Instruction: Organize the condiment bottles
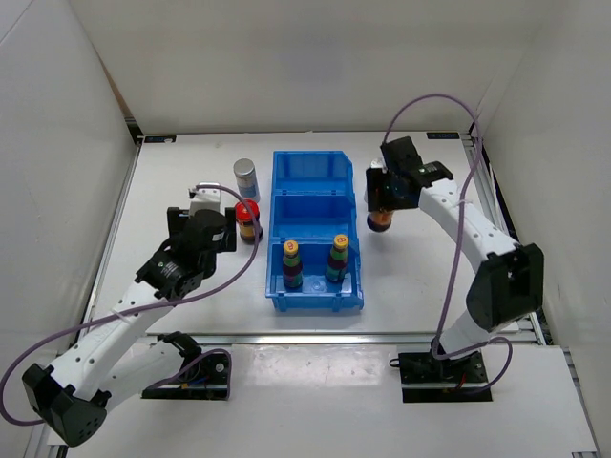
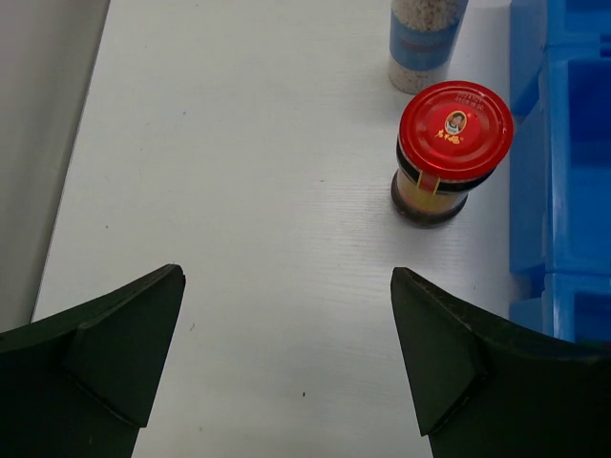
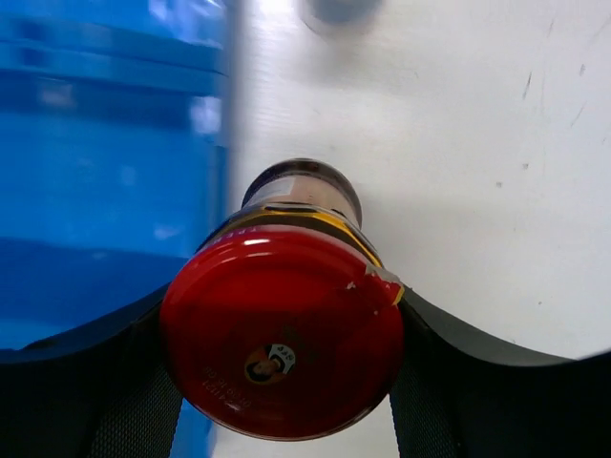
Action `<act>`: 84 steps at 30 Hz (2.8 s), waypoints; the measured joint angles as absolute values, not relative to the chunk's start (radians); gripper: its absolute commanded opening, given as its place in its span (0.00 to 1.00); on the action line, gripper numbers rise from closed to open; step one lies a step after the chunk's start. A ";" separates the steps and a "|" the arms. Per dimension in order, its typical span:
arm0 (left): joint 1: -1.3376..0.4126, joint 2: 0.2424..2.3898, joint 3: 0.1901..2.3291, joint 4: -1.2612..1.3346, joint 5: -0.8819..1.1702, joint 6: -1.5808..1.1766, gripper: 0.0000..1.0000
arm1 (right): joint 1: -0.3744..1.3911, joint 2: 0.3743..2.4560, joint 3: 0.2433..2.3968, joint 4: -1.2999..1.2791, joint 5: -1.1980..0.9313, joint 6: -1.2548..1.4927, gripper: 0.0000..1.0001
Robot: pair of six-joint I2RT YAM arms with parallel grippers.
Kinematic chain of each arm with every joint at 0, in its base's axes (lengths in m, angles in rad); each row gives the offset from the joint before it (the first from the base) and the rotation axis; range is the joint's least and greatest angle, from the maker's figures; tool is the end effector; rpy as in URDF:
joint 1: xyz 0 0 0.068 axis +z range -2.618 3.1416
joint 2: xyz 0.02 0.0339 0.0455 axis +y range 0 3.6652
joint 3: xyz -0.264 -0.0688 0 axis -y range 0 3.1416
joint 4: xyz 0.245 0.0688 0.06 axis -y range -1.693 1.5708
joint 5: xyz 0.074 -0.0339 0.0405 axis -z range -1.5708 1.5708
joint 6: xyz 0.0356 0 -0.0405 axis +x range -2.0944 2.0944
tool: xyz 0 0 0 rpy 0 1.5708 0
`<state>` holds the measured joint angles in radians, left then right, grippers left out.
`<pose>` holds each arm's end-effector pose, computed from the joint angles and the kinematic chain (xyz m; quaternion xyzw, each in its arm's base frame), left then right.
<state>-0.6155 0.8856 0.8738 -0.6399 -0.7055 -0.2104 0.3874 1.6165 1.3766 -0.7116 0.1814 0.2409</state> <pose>0.1595 -0.0845 0.3137 0.0191 0.8547 0.1166 0.5055 0.3242 0.1254 0.2885 -0.0419 0.9480 0.0117 0.3153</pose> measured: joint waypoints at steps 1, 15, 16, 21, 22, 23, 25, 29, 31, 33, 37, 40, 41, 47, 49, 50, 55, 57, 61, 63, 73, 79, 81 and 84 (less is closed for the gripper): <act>-0.614 0.882 0.874 -0.630 -0.712 -0.210 1.00 | 0.405 1.597 1.410 -0.733 0.183 0.234 0.01; -0.611 0.889 0.863 -0.601 -0.750 -0.210 1.00 | 0.584 1.666 1.639 -0.740 0.096 0.218 0.00; -0.611 0.887 0.863 -0.600 -0.753 -0.210 1.00 | 0.585 1.687 1.638 -0.743 0.095 0.218 0.00; -0.611 0.884 0.863 -0.598 -0.761 -0.210 1.00 | 0.590 1.747 1.600 -0.740 0.096 0.220 0.06; -0.611 0.884 0.863 -0.598 -0.762 -0.210 1.00 | 0.590 1.755 1.592 -0.738 0.097 0.220 0.07; -0.611 0.884 0.863 -0.598 -0.763 -0.211 1.00 | 0.590 1.764 1.588 -0.737 0.099 0.220 0.09; -0.611 0.884 0.863 -0.598 -0.764 -0.211 1.00 | 0.590 1.790 1.587 -0.733 0.099 0.221 0.17; -0.611 0.884 0.861 -0.598 -0.769 -0.211 1.00 | 0.590 1.838 1.573 -0.705 0.104 0.223 0.41; -0.611 0.884 0.858 -0.598 -0.771 -0.212 1.00 | 0.590 1.852 1.564 -0.699 0.104 0.227 0.54; -0.611 0.885 0.858 -0.598 -0.772 -0.216 1.00 | 0.591 1.855 1.559 -0.698 0.104 0.228 0.74; -0.611 0.889 0.857 -0.597 -0.762 -0.219 1.00 | 0.592 1.851 1.566 -0.698 0.119 0.237 1.00; -0.603 0.895 0.857 -0.590 -0.719 -0.222 1.00 | 0.592 1.827 1.593 -0.707 0.141 0.235 1.00; -0.598 0.903 0.858 -0.588 -0.699 -0.222 1.00 | 0.592 1.810 1.602 -0.707 0.152 0.235 1.00; -0.542 1.041 0.967 -0.583 -0.545 -0.229 1.00 | 0.592 1.621 1.627 -0.708 0.218 0.234 1.00; -0.521 1.103 1.027 -0.572 -0.479 -0.228 1.00 | 0.592 1.542 1.623 -0.707 0.234 0.234 1.00; -0.511 1.140 1.065 -0.564 -0.461 -0.226 1.00 | 0.592 1.508 1.618 -0.706 0.237 0.234 1.00; -0.468 1.325 1.202 -0.530 -0.348 -0.218 1.00 | 0.592 1.327 1.494 -0.686 0.245 0.239 1.00; -0.446 1.386 1.227 -0.527 -0.303 -0.217 1.00 | 0.592 1.277 1.432 -0.691 0.244 0.243 1.00; -0.401 1.475 1.245 -0.526 -0.237 -0.219 1.00 | 0.592 1.227 1.345 -0.702 0.245 0.246 1.00; -0.384 1.497 1.245 -0.530 -0.218 -0.222 1.00 | 0.592 1.205 1.314 -0.710 0.245 0.247 1.00; -0.346 1.553 1.245 -0.529 -0.175 -0.237 1.00 | 0.592 1.146 1.295 -0.715 0.244 0.242 1.00; -0.345 1.603 1.232 -0.513 -0.132 -0.252 1.00 | 0.592 1.147 1.294 -0.716 0.240 0.235 1.00; -0.345 1.609 1.229 -0.510 -0.120 -0.254 1.00 | 0.592 1.147 1.294 -0.716 0.239 0.234 1.00; -0.345 1.622 1.229 -0.496 -0.113 -0.256 0.98 | 0.592 1.147 1.292 -0.717 0.238 0.234 1.00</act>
<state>-0.3450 1.6218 1.2289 -0.4957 -0.1135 -0.2562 0.5922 1.1465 1.2919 -0.7170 0.2382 0.2337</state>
